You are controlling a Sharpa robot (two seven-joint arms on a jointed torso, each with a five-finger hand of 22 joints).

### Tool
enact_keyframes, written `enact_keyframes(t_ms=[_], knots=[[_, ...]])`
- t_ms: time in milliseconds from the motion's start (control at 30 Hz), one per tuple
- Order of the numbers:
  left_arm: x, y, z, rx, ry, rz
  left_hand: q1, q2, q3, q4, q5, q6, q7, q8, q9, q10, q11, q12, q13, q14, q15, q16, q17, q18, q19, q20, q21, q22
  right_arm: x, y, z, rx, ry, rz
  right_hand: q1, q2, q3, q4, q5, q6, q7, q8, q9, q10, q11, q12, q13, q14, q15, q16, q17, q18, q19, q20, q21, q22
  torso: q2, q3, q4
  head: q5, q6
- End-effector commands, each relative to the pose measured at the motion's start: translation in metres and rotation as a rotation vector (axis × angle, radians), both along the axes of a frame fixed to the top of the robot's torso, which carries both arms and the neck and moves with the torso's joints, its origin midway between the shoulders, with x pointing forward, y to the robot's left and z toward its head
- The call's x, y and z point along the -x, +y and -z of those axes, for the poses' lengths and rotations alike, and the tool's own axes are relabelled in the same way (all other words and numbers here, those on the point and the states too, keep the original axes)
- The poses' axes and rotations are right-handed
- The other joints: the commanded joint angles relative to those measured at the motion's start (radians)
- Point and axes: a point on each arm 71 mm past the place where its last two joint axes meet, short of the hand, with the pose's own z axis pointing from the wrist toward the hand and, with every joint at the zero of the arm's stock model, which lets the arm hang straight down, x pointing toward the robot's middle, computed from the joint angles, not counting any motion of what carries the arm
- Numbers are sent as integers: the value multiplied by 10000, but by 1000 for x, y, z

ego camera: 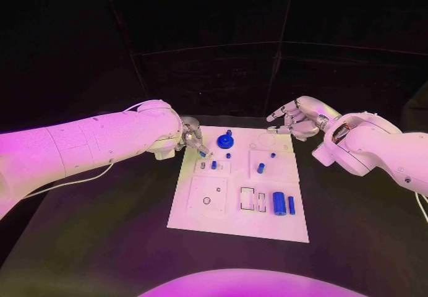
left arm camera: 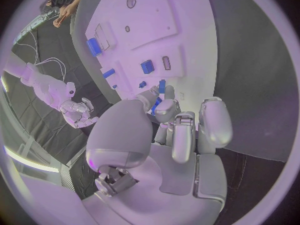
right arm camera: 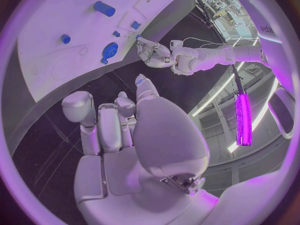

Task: Assemble the parts on the task board

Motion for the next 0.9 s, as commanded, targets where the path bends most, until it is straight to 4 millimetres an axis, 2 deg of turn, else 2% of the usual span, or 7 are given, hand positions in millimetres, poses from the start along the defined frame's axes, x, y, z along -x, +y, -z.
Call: enact_keyframes(t_ms=[33,167,400,633,900], knots=[[0,2,-2,-107,-469,-248,-41,16,1255,-1220,62,40,-7,48,15,46,-5,36,2,1055,38,62,2635,-28,50,-1,30,8,0,1,-2,-63,-151,-51,-19,90,-44,-42,59,-68,-6,34,-10,-63,-18,29,2,239,-63,-64,-1,88,7,-12,-37,-10,-5,6,-7,-9,-44],[2,4,2,-137,-352,-230,-58,4,1282,-1222,62,42,-9,55,20,51,-7,35,1,1055,38,62,2635,-27,49,-2,26,4,0,1,-2,-62,-149,-50,-19,90,-44,-42,59,-68,-6,34,-10,-63,-18,29,2,239,-63,-64,-1,88,7,-12,-37,-10,0,-4,-10,2,-57],[7,1,10,-103,5,-54,-111,-27,1364,-1226,61,49,-12,75,33,56,-9,18,-22,1055,36,62,2635,-18,33,-5,-2,-32,0,1,-2,-62,-150,-54,-19,90,-44,-42,59,-68,-6,34,-10,-63,-18,29,2,239,-63,-64,-1,88,7,-12,-37,-10,4,5,-20,3,-35],[9,2,14,-105,180,-26,-112,-28,1366,-1226,61,49,-12,75,34,56,-9,16,-24,1055,36,62,2635,-17,31,-5,-4,-35,0,0,-2,-56,-147,-43,-19,90,-44,-42,59,-68,-6,34,-10,-63,-18,29,2,239,-63,-64,-1,88,7,-12,-37,-10,-4,8,-2,1,-71],[13,3,17,-174,379,75,-128,-35,1399,-1229,61,50,-14,82,38,53,-11,6,-36,1055,35,62,2635,-17,30,-5,-7,-37,0,1,-2,-48,-131,-54,-19,90,-44,-42,59,-68,-6,34,-10,-63,-18,29,2,239,-63,-64,-1,88,7,-12,-37,-10,-1,3,-20,15,-108]])
